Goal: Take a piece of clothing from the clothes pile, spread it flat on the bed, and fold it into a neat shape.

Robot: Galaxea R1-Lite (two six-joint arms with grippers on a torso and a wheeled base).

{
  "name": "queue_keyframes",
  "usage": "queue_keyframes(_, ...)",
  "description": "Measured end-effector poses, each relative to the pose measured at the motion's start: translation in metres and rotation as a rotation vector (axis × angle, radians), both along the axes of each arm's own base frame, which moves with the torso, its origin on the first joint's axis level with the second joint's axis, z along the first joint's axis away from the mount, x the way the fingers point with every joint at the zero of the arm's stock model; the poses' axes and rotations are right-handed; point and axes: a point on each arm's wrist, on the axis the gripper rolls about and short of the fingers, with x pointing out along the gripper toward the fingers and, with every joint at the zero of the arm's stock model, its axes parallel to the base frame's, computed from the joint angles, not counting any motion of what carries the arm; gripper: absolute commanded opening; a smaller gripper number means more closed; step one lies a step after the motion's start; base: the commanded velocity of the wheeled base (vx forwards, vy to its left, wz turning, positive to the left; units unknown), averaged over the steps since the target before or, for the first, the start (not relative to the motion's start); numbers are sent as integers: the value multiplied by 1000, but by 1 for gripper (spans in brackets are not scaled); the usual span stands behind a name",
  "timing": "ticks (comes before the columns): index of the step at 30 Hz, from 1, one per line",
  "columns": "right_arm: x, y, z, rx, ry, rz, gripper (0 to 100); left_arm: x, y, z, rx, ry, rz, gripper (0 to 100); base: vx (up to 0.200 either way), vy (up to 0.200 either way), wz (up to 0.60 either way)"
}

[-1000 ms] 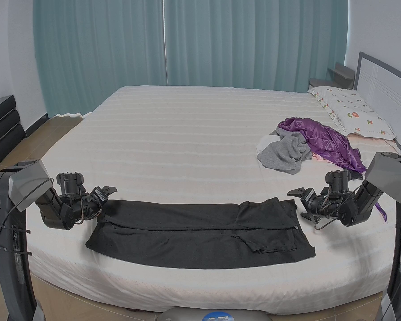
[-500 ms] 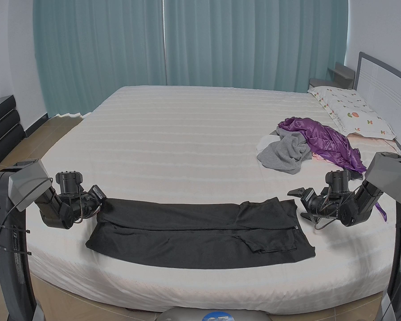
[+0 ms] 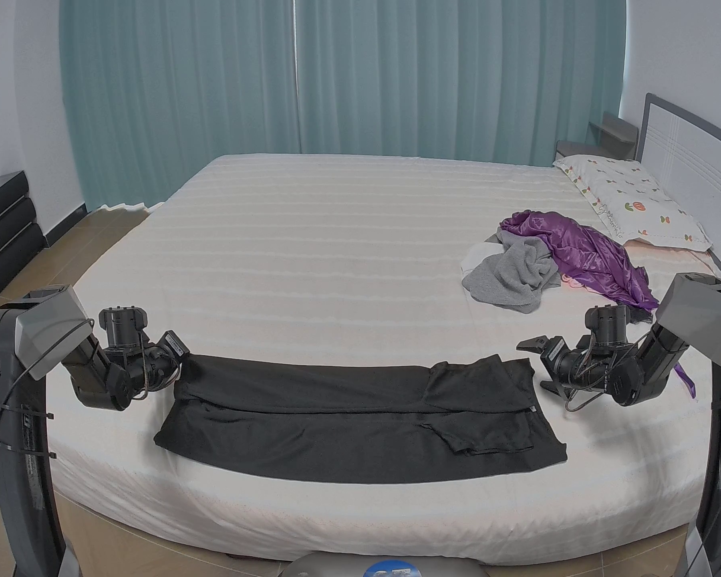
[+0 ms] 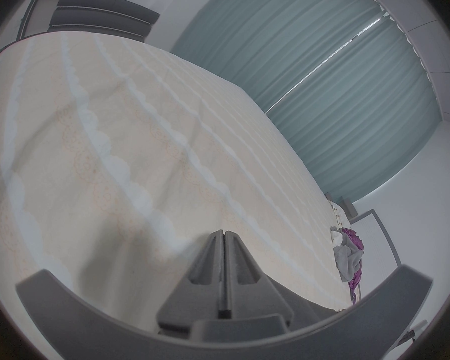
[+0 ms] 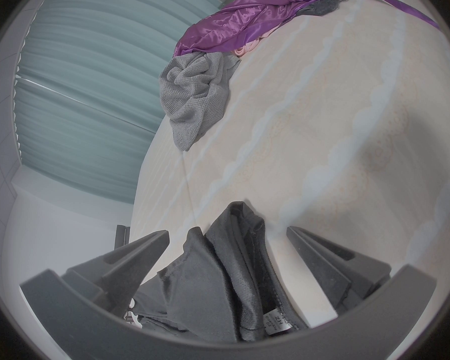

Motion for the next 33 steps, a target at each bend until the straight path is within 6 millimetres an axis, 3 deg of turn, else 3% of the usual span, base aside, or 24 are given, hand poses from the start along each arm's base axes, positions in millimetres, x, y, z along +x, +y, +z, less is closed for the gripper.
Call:
queue_keyframes(5, 1, 0, 0, 0, -3, -1, 100, 0, 1, 0, -15, 3, 9, 0, 0, 0, 0)
queue_keyframes(6, 1, 0, 0, 0, -4, 0, 100, 0, 1, 0, -17, 3, 10, 100, 0, 0, 0)
queue_keyframes(31, 8, 8, -2, -17, -47, 5, 100, 0, 3, 4, -98, 3, 62, 100, 0, 0, 0)
queue_keyframes(32, 9, 9, -3, -27, -49, -4, 0, -1, 3, 4, -99, 4, 62, 100, 0, 0, 0)
queue_keyframes(33, 10, 11, -5, -34, -51, -6, 0, -1, 3, 5, -99, 4, 63, 100, 0, 0, 0)
